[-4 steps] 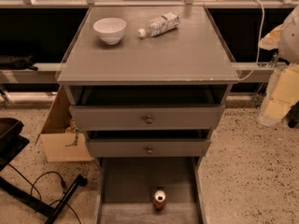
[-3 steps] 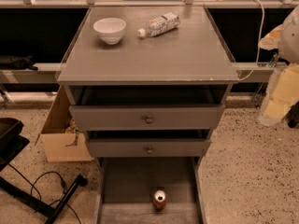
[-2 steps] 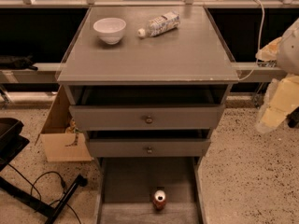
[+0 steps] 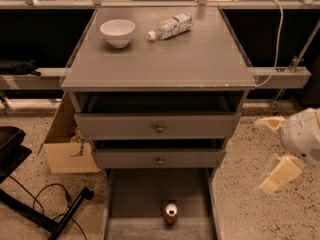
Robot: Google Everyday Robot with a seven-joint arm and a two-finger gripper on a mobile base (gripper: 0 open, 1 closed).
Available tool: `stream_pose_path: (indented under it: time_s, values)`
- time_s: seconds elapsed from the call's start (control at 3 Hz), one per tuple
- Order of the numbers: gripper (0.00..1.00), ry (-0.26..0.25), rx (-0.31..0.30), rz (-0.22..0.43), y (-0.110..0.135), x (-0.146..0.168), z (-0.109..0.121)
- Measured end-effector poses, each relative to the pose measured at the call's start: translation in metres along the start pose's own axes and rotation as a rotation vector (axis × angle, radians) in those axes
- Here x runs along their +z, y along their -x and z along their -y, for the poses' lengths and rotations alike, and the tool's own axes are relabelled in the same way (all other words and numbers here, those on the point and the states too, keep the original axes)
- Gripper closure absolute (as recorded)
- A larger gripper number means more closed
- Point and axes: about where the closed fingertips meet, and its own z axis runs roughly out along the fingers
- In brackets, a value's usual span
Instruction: Pick coke can from bottom drawer and place on counter
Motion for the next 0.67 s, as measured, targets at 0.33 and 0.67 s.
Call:
stream_pose_path:
  time_s: [0.33,0.67]
  values:
    - [0.00,-0.009,0.158,0.303,-0.060,0.086,-0.014]
    - [0.00,-0.025,0.255,0.476,-0.087,0.129,-0.009]
